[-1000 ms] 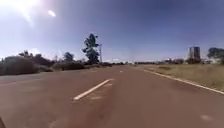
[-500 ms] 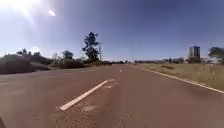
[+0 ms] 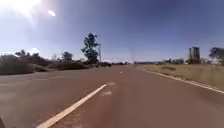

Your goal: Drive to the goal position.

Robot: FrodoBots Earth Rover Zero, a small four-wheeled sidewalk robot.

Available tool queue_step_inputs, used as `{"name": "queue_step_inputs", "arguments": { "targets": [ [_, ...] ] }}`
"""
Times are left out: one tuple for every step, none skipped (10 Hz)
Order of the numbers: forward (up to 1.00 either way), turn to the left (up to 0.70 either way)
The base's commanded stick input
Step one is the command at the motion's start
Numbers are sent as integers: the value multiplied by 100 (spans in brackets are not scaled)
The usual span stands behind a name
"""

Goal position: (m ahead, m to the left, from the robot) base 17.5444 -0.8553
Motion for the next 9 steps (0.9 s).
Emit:
{"name": "queue_step_inputs", "arguments": {
  "targets": [
    [100, -24],
    [100, -7],
    [100, 0],
    [100, 0],
    [100, 0],
    [100, 0],
    [100, 0],
    [100, 0],
    [100, -30]
  ]
}}
